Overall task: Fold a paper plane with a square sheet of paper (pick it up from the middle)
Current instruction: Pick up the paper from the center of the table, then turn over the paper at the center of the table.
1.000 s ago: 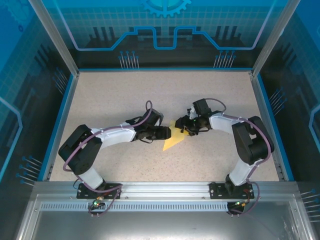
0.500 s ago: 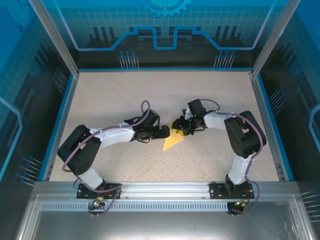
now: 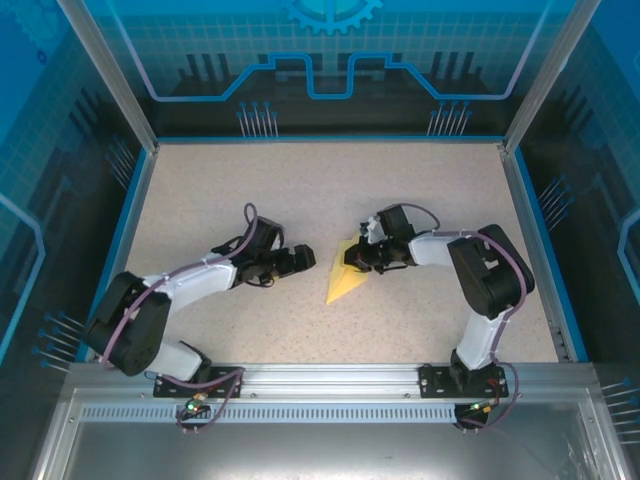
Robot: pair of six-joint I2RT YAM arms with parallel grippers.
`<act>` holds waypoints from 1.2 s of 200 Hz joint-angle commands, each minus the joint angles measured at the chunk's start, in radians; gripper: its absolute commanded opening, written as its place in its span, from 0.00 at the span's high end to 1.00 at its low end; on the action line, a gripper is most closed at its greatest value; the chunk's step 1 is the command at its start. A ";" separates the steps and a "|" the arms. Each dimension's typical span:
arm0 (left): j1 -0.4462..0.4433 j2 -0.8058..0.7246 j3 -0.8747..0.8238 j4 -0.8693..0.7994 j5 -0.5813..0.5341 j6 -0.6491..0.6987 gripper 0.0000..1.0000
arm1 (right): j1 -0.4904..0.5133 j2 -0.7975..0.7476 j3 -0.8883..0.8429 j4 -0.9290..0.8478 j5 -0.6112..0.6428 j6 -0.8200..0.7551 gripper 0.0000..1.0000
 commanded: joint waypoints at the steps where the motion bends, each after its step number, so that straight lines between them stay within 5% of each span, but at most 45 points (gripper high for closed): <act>1: 0.024 -0.052 0.009 0.026 0.106 -0.026 0.01 | -0.020 -0.087 0.002 0.131 -0.115 0.006 0.99; 37: 0.084 -0.045 -0.040 0.293 0.422 -0.169 0.01 | -0.080 -0.155 0.056 0.223 -0.259 0.087 0.98; 65: 0.085 -0.039 -0.025 0.463 0.558 -0.272 0.02 | -0.090 -0.178 0.123 0.211 -0.332 0.142 0.97; 114: 0.041 0.000 0.010 0.563 0.613 -0.331 0.03 | -0.086 -0.198 0.143 0.334 -0.392 0.294 0.96; 160: 0.025 0.012 0.007 0.690 0.603 -0.329 0.39 | -0.079 -0.227 0.128 0.214 -0.400 0.217 0.95; 199: 0.023 -0.024 -0.023 0.718 0.577 -0.316 0.47 | -0.084 -0.233 0.106 0.192 -0.418 0.204 0.95; 240: 0.021 -0.027 -0.021 0.748 0.568 -0.320 0.66 | -0.084 -0.225 0.108 0.132 -0.422 0.167 0.95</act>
